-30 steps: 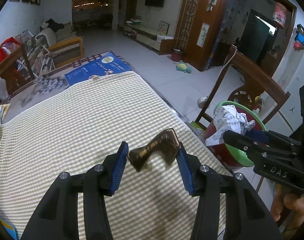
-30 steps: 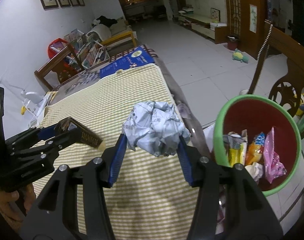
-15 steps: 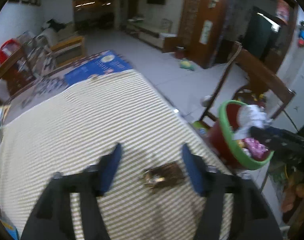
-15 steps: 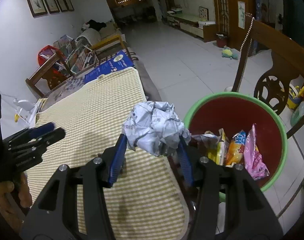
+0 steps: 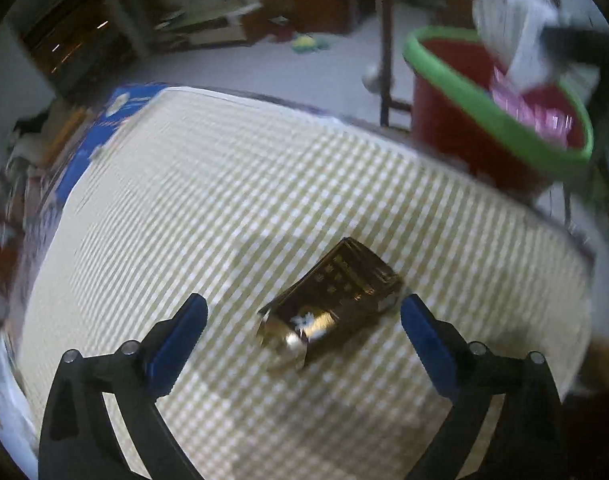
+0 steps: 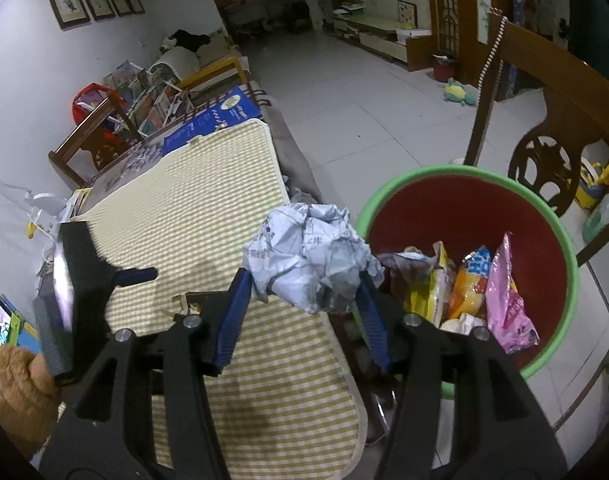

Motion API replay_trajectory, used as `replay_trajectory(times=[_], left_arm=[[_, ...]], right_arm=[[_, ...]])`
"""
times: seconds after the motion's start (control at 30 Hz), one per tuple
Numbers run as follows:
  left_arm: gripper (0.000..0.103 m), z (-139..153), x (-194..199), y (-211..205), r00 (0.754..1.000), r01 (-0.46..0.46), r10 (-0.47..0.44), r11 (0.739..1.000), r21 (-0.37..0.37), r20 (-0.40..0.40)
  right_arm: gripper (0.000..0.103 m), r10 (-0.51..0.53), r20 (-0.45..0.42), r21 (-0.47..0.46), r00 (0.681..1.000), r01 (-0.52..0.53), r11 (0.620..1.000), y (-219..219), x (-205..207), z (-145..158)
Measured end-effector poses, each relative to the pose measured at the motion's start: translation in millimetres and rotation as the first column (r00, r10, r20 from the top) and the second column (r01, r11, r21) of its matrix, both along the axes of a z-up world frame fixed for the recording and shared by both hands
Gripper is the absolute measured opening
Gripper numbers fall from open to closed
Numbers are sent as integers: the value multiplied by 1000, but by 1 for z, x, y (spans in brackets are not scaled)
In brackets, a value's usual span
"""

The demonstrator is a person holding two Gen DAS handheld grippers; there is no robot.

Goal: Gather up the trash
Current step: 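Carry the cigarette box and crumpled paper over the bucket with both grippers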

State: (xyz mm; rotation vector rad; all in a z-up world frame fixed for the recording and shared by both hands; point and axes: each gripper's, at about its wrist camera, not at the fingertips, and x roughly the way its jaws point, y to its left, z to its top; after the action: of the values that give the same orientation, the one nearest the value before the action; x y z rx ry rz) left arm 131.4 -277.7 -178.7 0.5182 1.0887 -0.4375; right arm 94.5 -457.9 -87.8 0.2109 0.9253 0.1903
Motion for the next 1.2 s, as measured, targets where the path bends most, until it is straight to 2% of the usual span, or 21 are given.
replay_trajectory(times=[0.03, 0.1, 0.17, 0.27, 0.37, 0.47, 0.53, 0.6, 0.63, 0.73, 0.8, 0.93, 1.07, 1.17, 1.2], left_arm=[[87, -7, 3, -3, 1000, 14, -14, 1000, 15, -14], [63, -16, 9, -4, 998, 14, -13, 1000, 10, -63], [52, -15, 13, 0, 996, -24, 19, 999, -47, -90], [46, -7, 16, 5, 993, -81, 73, 992, -95, -88], [45, 11, 17, 6, 990, -126, 114, 976, -177, -78], [45, 41, 24, -8, 987, -163, 154, 942, -292, -51], [45, 55, 29, -19, 985, -171, 170, 927, -333, -34], [45, 66, 32, -25, 983, -177, 185, 921, -346, -10], [45, 71, 33, -25, 980, -186, 197, 915, -359, -4], [45, 76, 31, -11, 970, -227, 244, 897, -378, -4], [45, 76, 29, -3, 958, -269, 287, 883, -385, -11], [45, 79, 28, 14, 935, -331, 355, 853, -403, -16], [45, 86, 26, 27, 920, -361, 392, 838, -410, -7], [45, 94, 25, 32, 915, -364, 403, 834, -414, 7], [45, 96, 25, 32, 915, -363, 404, 834, -415, 11]], right_arm=[[52, -6, 1, -1, 1000, 6, 1000, -1, -1, 1], [52, -17, 6, -1, 1000, 17, 1000, -5, -3, 3], [52, -32, 10, 0, 999, 32, 999, -10, -4, 3], [51, -63, 12, 10, 998, 63, 998, -21, -5, 3], [46, -92, 23, 14, 996, 91, 996, -33, -5, 6], [42, -115, 33, 19, 993, 115, 993, -48, -3, 8], [42, -120, 29, 23, 992, 119, 993, -57, -1, 8], [42, -79, -7, 50, 997, 80, 996, -61, 5, 2], [47, -44, -31, 59, 999, 45, 997, -60, 9, -2], [50, 57, -88, 24, 994, -56, 998, -42, 19, -16], [50, 128, -110, 66, 986, -121, 990, -27, 25, -24], [50, 250, -151, 61, 956, -243, 968, 17, 39, -48], [57, 274, -197, 17, 941, -277, 961, 45, 57, -77], [53, 299, -200, -34, 933, -312, 950, 60, 63, -87], [41, 297, -199, -22, 934, -307, 951, 61, 64, -87]])
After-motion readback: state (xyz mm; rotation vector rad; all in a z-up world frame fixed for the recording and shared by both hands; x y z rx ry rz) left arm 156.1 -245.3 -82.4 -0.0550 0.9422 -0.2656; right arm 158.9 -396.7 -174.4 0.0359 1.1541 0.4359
